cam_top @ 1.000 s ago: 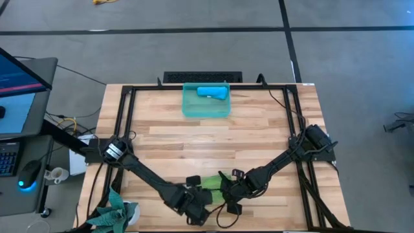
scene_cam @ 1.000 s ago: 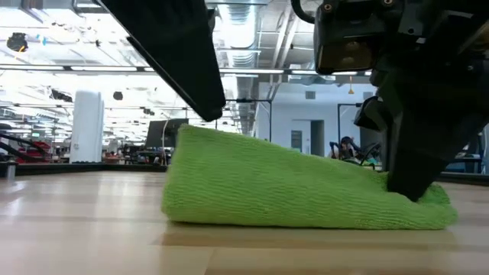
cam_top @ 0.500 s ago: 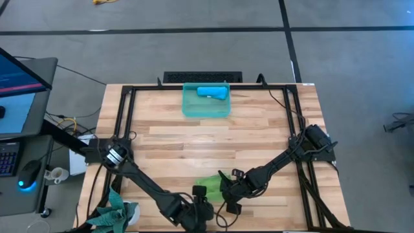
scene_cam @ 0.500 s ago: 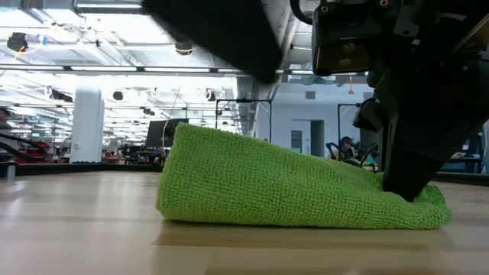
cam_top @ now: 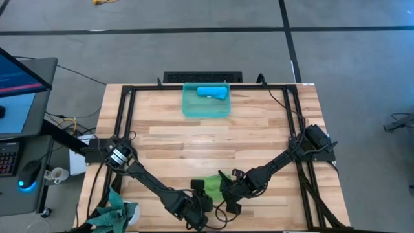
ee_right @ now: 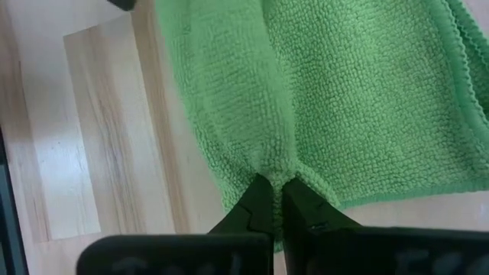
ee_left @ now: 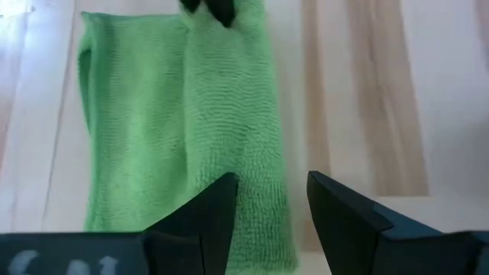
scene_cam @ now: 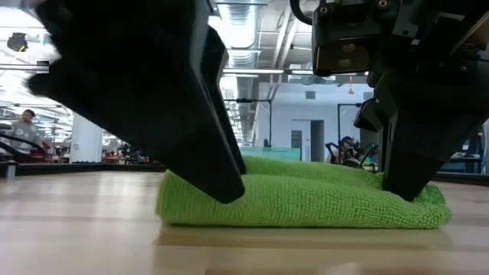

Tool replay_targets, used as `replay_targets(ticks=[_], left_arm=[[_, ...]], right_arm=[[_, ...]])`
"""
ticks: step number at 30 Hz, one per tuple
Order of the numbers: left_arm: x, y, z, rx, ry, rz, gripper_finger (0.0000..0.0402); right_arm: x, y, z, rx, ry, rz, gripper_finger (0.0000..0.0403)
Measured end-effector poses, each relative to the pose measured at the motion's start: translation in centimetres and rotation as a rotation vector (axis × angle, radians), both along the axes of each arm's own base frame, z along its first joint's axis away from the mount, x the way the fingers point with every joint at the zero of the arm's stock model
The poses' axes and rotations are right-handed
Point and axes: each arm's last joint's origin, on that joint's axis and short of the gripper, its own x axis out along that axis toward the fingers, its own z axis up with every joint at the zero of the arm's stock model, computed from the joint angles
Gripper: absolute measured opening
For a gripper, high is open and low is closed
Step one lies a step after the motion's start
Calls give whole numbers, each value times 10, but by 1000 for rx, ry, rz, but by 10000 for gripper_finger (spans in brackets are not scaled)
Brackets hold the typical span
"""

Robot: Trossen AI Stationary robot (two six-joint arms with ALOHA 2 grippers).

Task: Roll microfiber towels into tight, uniform cylinder then place into a basket
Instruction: Roll the green microfiber cloth

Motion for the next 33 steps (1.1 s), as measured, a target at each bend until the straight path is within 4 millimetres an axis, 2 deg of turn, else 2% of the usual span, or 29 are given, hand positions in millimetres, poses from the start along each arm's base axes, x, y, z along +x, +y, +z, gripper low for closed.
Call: replay_targets(ticks=[8,15,26,33], left_arm=[[-1,17,-15,-66,58,100,158],[-3,20,-19,-157,100,157,158],[-3,21,-21,-177,125,150,158],[-3,21,-22,-167,135,126,158]], right_arm=[[0,0,0,3,1,-10,27],[0,0,0,53,28,-13,29],[5,-6,0,110,55,-13,88],[2,-18,18,84,37,-22,119]])
